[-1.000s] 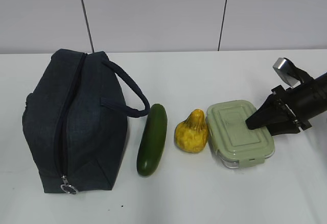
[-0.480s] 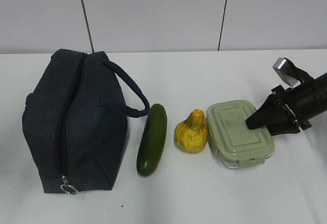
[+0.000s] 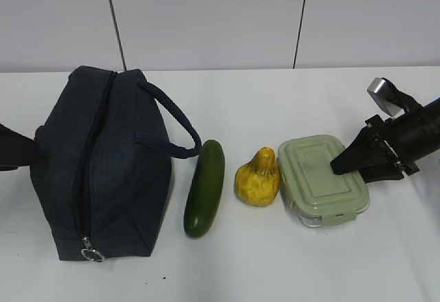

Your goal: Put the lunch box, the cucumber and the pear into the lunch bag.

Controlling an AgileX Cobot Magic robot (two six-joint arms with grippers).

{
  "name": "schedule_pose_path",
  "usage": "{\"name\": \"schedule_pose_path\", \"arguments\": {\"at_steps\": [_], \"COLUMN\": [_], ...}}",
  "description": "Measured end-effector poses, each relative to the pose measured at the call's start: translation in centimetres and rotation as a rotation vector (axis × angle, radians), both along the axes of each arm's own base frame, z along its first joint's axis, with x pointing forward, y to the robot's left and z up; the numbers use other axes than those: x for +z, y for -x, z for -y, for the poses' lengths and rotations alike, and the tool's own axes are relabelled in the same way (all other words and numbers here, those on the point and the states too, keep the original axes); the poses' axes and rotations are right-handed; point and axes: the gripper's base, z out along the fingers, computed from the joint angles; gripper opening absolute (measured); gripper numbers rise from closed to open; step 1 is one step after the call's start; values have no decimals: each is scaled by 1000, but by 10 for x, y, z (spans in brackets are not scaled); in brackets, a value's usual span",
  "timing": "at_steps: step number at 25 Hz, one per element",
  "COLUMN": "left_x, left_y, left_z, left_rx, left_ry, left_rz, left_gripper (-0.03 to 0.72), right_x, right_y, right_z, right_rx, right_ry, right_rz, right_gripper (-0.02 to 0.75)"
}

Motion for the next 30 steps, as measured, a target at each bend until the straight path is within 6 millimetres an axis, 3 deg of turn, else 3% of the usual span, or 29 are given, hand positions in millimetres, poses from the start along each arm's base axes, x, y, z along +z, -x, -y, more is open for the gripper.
{"name": "schedule_pose_path", "arguments": {"at_steps": [6,8,12,14,30], "left_x": [-17,-19,-23,-24,-24], "left_y": [-14,-16,-19,-21,-23], "left_z": [1,1,2,2,4], "left_rx": [-20,-19,-18,-17,-4], "left_ry": [8,17,28,39,79], "left_rz": [-65,-74,-89,-91,-97], "left_gripper": [253,207,36,-3,-12], "right_x": [0,0,0,0,1], "right_y": [0,0,0,0,-2], "right_z": [0,0,0,0,-1], "right_rx": [0,0,0,0,-15], "right_ry": [0,0,0,0,-14], "right_rz": [0,0,0,0,15], "right_gripper": [377,376,376,376,375]}}
